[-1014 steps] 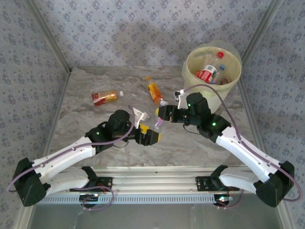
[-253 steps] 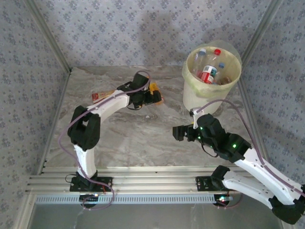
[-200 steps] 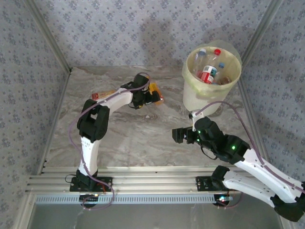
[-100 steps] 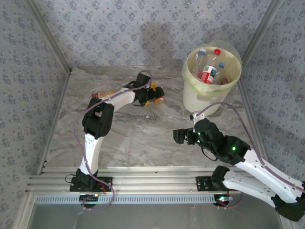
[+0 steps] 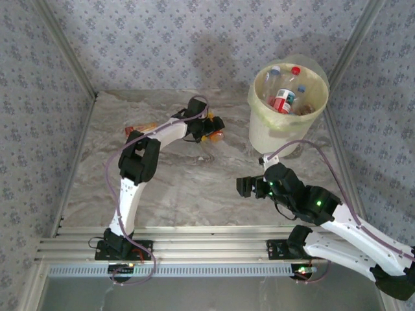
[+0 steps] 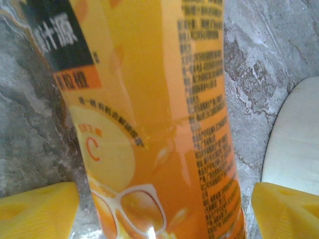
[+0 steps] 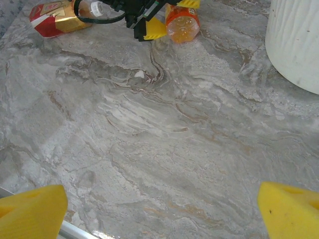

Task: Put the plastic bottles in the bin

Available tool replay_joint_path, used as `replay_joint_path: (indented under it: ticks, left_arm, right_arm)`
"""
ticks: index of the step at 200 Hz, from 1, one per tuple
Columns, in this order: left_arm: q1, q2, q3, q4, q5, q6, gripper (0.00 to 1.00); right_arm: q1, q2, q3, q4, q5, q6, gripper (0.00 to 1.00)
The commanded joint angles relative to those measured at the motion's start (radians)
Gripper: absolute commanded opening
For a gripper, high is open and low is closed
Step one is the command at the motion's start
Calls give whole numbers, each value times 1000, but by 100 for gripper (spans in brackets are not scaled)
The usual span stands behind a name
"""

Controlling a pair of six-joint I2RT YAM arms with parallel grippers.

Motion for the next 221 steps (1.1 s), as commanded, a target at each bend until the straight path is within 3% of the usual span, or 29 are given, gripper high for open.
replay_joint_path:
  ticks: [1, 69, 98, 177, 221]
  left_arm:
    - [-5, 30, 25, -20, 23, -7, 87]
    - [-5, 5, -18, -6, 34, 13, 62]
    - [-4, -57, -87, 32, 46, 46, 56]
    - [-37, -455, -577, 282, 93, 261, 57]
    - [-156, -717, -784, 299, 42, 424, 58]
  right_arm:
    - [9, -13, -8, -26, 27, 21, 100]
    - [13, -18, -20, -23, 29, 31, 100]
    - [13, -18, -27, -23, 38, 44, 100]
    - [3, -21, -22, 0, -3, 140, 100]
    - [-58, -8, 23, 75, -127, 164, 99]
